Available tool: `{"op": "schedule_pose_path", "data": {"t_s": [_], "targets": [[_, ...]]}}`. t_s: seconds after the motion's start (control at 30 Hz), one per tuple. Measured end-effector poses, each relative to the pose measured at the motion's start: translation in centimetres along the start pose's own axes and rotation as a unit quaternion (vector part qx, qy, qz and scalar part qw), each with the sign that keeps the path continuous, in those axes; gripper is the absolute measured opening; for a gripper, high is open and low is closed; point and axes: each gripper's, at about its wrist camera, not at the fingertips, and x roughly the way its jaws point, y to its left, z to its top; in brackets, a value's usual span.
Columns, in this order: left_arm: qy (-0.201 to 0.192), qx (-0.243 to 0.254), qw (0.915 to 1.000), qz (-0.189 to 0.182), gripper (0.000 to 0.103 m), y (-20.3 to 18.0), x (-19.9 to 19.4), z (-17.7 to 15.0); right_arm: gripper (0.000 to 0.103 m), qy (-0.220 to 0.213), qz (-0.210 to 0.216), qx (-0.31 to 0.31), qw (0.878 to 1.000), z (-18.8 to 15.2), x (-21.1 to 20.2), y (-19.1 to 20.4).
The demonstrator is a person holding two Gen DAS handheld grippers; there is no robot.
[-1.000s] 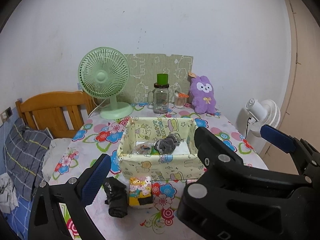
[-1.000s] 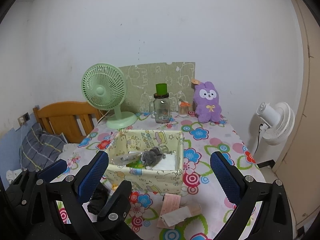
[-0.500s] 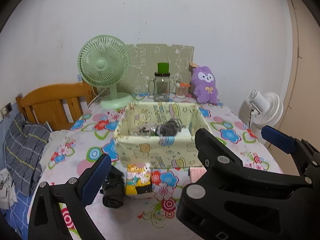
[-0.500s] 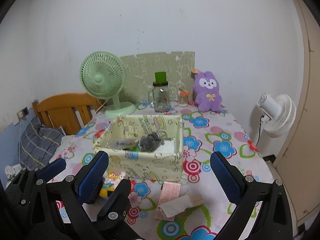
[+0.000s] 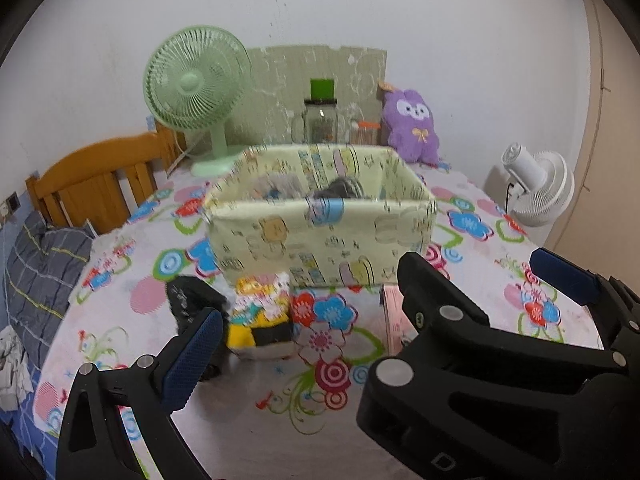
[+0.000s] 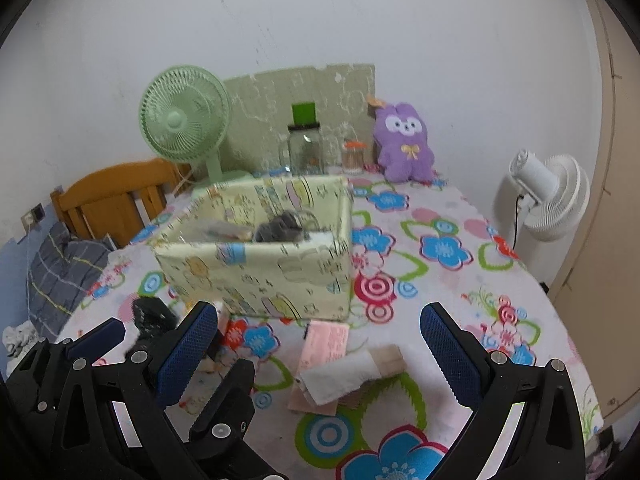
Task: Organize soft objects
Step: 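Withdraw both tools from the box back toward the remaining items, then grasp the white tissue with the right tool while the left approaches the pink paper packet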
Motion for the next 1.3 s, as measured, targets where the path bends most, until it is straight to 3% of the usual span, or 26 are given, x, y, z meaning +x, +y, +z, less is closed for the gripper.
{"op": "schedule_pose_path", "data": {"t_s": [0.47,0.93,1.07,1.17,1.2,1.3], "targets": [[0.044,0.003,0.999,0.001,0.1,-0.8,3.4,-1.8,0.102,0.06,-0.015,0.009,0.998,-2.2,3.5,-1.4],[0.078,0.014,0.9968,0.008,0.094,-2.0,6.1,-2.0,0.082,0.122,-0.009,0.042,0.992,-3.2,7.2,-3.3],[0.081,0.016,0.9965,0.009,0.095,-2.2,6.3,-2.0,0.073,0.125,0.002,0.042,0.991,-3.3,7.6,-3.3],[0.085,0.016,0.9962,0.006,0.096,-2.4,6.4,-2.0,0.059,0.125,0.01,0.046,0.991,-3.3,7.6,-3.4],[0.085,0.017,0.9962,0.009,0.096,-2.5,6.5,-2.0,0.047,0.124,0.007,0.045,0.991,-3.3,7.6,-3.4],[0.084,0.018,0.9963,0.005,0.095,-2.7,6.4,-2.1,0.041,0.122,0.005,0.038,0.992,-3.3,7.4,-3.5]]}}
